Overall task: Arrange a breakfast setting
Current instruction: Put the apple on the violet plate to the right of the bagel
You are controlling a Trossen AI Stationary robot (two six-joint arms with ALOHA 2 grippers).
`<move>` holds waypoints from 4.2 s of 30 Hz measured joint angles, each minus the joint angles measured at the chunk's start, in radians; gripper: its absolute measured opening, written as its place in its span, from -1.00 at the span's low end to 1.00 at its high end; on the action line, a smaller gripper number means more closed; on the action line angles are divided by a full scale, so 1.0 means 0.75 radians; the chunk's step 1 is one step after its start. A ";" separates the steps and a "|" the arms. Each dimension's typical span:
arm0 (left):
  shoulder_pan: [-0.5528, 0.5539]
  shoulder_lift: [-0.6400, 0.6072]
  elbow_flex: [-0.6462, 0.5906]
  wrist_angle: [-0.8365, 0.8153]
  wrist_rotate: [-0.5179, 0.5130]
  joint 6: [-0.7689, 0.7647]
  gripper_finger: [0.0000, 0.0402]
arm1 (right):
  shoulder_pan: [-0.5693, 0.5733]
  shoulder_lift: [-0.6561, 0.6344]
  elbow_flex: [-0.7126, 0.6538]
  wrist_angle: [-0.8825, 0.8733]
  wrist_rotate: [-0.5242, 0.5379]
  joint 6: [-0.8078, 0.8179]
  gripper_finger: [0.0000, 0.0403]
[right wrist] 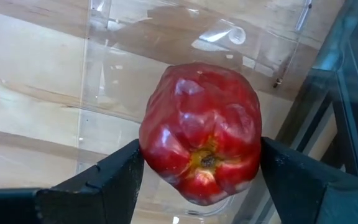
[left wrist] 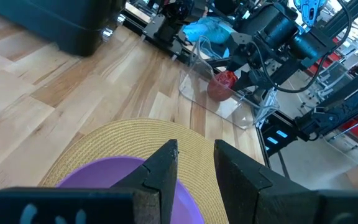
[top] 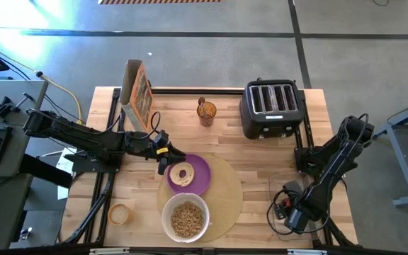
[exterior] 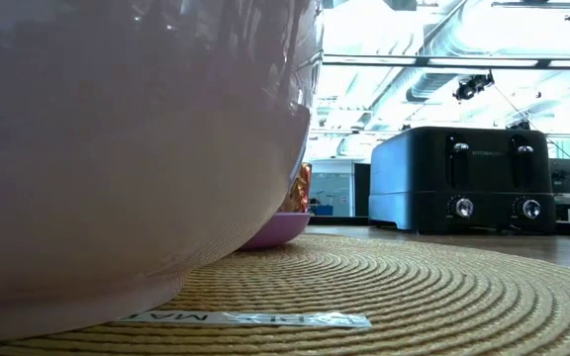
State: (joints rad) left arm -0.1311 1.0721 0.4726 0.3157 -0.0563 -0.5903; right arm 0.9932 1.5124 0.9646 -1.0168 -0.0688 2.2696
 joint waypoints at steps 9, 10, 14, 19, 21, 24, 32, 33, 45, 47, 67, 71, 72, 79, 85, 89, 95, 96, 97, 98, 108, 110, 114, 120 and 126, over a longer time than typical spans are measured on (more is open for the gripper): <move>0.000 0.000 0.000 0.000 0.000 0.025 -0.53 | 0.000 0.000 -0.001 0.002 0.000 0.005 0.13; 0.000 0.000 0.000 0.000 0.000 0.025 -0.53 | -0.001 0.000 -0.001 0.003 -0.003 0.005 0.11; 0.000 0.000 0.000 0.000 0.000 0.023 -0.53 | -0.001 -0.004 -0.002 0.005 -0.009 0.003 0.08; 0.000 0.000 0.000 0.000 0.000 0.021 -0.53 | 0.000 -0.034 -0.006 -0.002 0.011 -0.006 0.07; 0.000 0.000 0.000 0.000 0.000 0.021 -0.53 | -0.001 -0.051 -0.007 -0.006 0.029 -0.011 0.07; 0.000 0.000 0.000 0.000 0.000 0.021 -0.53 | -0.001 -0.082 -0.008 -0.022 0.032 -0.025 0.06; 0.000 0.000 0.000 0.000 0.000 -0.001 -0.53 | -0.001 -0.161 -0.007 -0.065 0.069 -0.034 0.06; 0.000 0.000 0.000 0.000 0.000 -0.001 -0.53 | -0.001 -0.173 -0.007 -0.071 0.079 -0.035 0.06; 0.000 0.000 0.000 0.001 0.000 -0.001 -0.53 | -0.001 -0.368 -0.006 -0.129 0.196 -0.071 0.06; 0.000 0.000 0.000 0.001 0.000 -0.001 -0.53 | -0.001 -0.405 -0.005 -0.144 0.239 -0.071 0.06; 0.000 0.000 0.000 0.001 0.000 -0.001 -0.53 | -0.110 -0.606 -0.004 0.005 0.875 -0.465 0.06; 0.000 0.000 0.000 0.004 0.000 -0.001 -0.53 | -0.208 -0.603 -0.004 0.105 1.010 -0.677 0.06; 0.000 0.000 0.000 0.004 0.000 0.000 -0.53 | -0.235 -0.602 -0.004 0.138 1.047 -0.738 0.06; 0.000 0.000 0.000 0.005 0.000 0.033 -0.53 | -0.427 -0.591 -0.004 0.420 1.132 -1.213 0.06; 0.000 0.000 0.000 0.034 0.000 0.035 -0.53 | -0.556 -0.532 -0.004 0.723 1.125 -1.618 0.06; 0.000 0.000 0.000 0.074 0.000 0.047 -0.53 | -0.616 -0.462 -0.003 0.850 1.124 -1.823 0.06; 0.000 0.000 0.000 0.073 0.001 0.064 -0.53 | -0.699 -0.338 -0.003 0.953 1.114 -1.995 0.06; 0.000 0.000 0.000 0.072 0.001 0.071 -0.53 | -0.711 -0.318 -0.003 0.972 1.112 -2.021 0.06; 0.000 0.000 0.000 0.071 0.001 0.072 -0.53 | -0.723 -0.296 -0.003 0.996 1.107 -2.047 0.06; 0.000 -0.001 0.000 0.071 0.002 0.070 -0.53 | -0.733 -0.275 -0.003 1.023 1.097 -2.072 0.06; -0.001 -0.175 -0.001 -0.078 0.065 0.095 -0.53 | -0.804 -0.045 -0.003 1.320 0.942 -2.300 0.06; -0.001 -0.210 -0.001 -0.115 0.065 0.095 -0.53 | -0.817 -0.005 -0.003 1.358 0.918 -2.305 0.06; -0.004 -0.292 -0.001 -0.229 0.075 0.095 -0.53 | -0.841 0.084 -0.003 1.427 0.862 -2.305 0.06; -0.031 -0.370 -0.001 -0.287 0.073 0.119 -0.53 | -0.869 0.203 -0.003 1.516 0.813 -2.305 0.06; -0.059 -0.407 -0.001 -0.296 0.072 0.128 -0.53 | -0.882 0.283 -0.003 1.570 0.750 -2.302 0.06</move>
State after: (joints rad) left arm -0.1756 0.7668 0.4721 0.0936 -0.0021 -0.4947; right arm 0.3313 1.7244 0.9623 0.1604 0.4935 0.5434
